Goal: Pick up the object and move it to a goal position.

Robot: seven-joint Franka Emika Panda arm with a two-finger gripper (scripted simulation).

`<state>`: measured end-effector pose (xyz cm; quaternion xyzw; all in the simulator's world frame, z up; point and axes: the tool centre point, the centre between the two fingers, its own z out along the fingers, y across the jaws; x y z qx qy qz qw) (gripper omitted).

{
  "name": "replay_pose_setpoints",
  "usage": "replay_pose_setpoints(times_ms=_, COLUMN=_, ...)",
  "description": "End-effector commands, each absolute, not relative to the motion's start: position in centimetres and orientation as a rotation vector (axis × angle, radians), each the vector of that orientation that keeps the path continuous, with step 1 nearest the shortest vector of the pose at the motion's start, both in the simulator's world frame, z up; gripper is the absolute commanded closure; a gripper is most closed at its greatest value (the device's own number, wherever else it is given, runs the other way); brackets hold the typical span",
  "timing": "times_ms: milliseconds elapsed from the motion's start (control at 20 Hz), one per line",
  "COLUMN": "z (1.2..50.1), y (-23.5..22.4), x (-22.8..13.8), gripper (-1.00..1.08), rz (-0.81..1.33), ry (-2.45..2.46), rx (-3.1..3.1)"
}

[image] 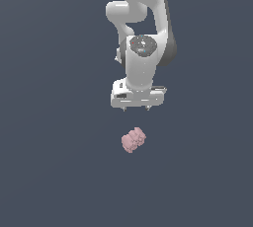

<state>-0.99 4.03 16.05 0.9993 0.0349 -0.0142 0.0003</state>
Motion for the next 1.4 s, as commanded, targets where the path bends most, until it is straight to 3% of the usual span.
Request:
replay_pose_setpoints(times_ms=0, z=16.0, y=5.1, x=-1.0, gripper=-0.92, rz=-0.04, ry=0.155, rx=3.134)
replay_pose_setpoints(times_ms=700, z=15.9, y=5.1, x=-0.5, gripper=-0.92, rz=-0.038, ry=0.069, rx=3.138)
replay_pose_setpoints(times_ms=1350, z=15.3, y=4.4, x=2.2, gripper=-0.92, rz=-0.033, ry=-0.374, rx=3.121)
